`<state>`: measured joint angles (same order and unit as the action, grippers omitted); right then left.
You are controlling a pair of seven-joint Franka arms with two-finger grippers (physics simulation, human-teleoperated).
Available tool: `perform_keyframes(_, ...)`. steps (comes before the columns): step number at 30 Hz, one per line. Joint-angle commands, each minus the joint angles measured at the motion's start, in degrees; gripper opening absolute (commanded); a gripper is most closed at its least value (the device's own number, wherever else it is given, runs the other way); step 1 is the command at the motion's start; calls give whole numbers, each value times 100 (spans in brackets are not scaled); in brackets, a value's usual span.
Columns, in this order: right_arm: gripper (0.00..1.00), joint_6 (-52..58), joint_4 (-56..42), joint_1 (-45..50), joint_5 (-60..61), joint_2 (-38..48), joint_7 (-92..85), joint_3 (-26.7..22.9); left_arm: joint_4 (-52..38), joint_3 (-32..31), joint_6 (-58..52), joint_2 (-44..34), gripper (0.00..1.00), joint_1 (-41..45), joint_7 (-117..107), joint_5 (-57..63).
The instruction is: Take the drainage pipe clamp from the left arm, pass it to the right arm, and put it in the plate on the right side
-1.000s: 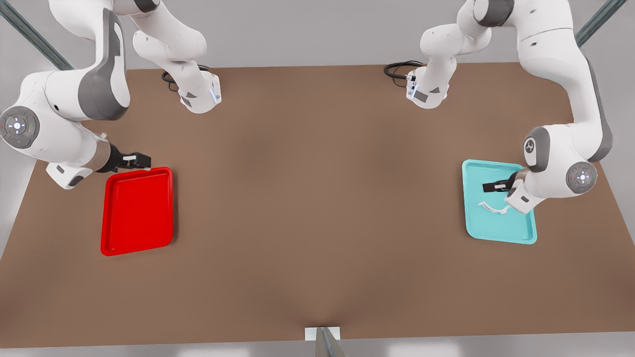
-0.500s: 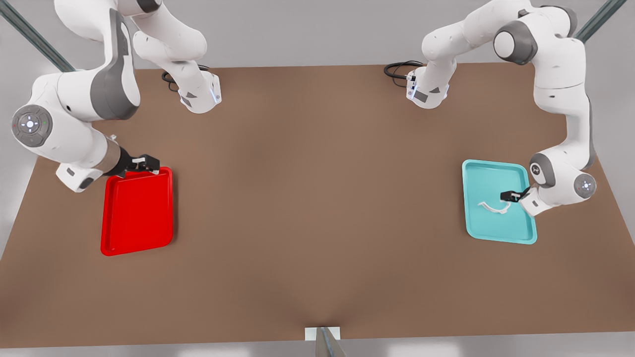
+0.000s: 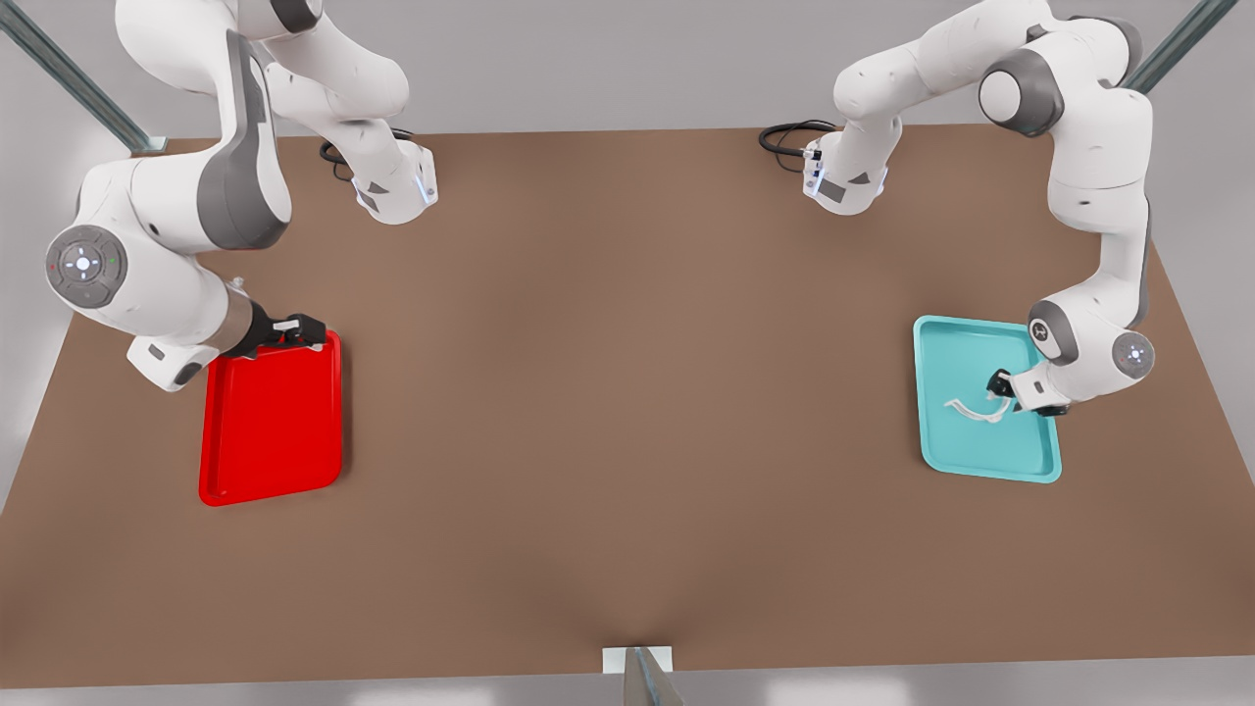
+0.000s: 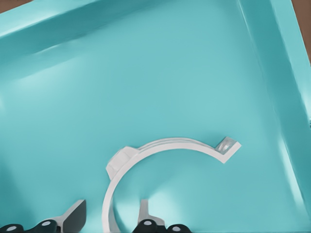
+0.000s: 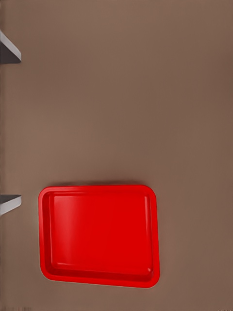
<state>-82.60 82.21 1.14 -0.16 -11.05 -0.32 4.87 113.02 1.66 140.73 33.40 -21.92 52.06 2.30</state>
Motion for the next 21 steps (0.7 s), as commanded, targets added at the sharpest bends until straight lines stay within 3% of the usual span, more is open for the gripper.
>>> perform_keyframes(1,100,-19,-12,-9,-2,-3,-21,-4,1,1,43,-9,59,-15,1421,-19)
perform_keyframes(4,100,-28,-4,-9,7,-3,-21,-4,1,1,16,-18,48,-41,1412,-19)
perform_keyframes(10,100,-28,5,0,7,-3,-21,-4,-17,1,-28,-36,48,-41,1280,-19)
perform_keyframes(13,100,-28,5,0,7,-20,-21,-4,-8,1,-45,-53,27,-41,1175,-19)
perform_keyframes(15,100,-28,14,0,7,-20,-21,-4,-17,1,-45,-53,22,-32,1157,-19)
perform_keyframes(21,100,-28,14,0,16,-12,-21,-4,-17,1,-45,-53,21,-32,1078,-19)
